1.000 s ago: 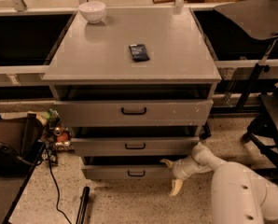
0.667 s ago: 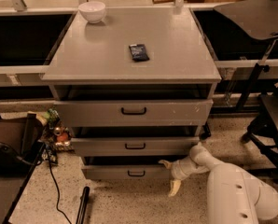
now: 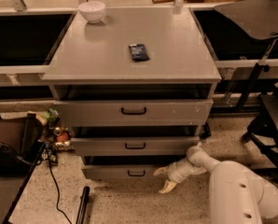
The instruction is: Open bottom drawer
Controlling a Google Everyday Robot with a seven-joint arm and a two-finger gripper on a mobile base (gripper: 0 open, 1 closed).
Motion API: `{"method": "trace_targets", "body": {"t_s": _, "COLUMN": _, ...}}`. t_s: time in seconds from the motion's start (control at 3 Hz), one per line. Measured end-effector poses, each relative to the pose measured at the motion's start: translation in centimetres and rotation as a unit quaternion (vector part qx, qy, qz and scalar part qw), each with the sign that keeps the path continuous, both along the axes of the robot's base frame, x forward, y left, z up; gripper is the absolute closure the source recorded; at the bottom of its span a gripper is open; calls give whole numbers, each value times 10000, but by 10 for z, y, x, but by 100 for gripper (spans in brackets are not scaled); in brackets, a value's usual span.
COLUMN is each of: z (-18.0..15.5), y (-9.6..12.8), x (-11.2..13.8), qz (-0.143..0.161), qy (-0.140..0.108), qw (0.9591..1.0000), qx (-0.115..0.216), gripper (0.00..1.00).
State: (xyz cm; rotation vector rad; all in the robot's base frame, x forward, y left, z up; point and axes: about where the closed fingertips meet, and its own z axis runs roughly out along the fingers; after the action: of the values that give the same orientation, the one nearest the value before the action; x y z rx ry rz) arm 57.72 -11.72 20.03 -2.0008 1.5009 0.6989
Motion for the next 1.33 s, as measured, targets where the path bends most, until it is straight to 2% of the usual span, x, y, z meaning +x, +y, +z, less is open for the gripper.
{"method": "trace_targets", "body": {"t_s": 0.33, "z": 1, "y": 6, "x": -11, "qz": 103, "qy": 207, "qw": 9997, "qx": 87, "gripper": 66}}
{"method": "trace_targets", "body": {"t_s": 0.67, "z": 5, "y": 9, "x": -13, "qz": 160, "qy": 286, "qw": 9994, "qx": 128, "gripper": 89}}
{"method": "trace_targets", "body": {"t_s": 1.0, "z": 5, "y": 9, "x": -13, "qz": 160, "qy": 286, "qw": 9994, "qx": 128, "gripper": 85}}
{"method": "trace_targets", "body": {"t_s": 1.33, "z": 5, "y": 0, "x": -4, "qz": -175, "qy": 32, "qw": 9998, "qx": 104, "gripper": 61}}
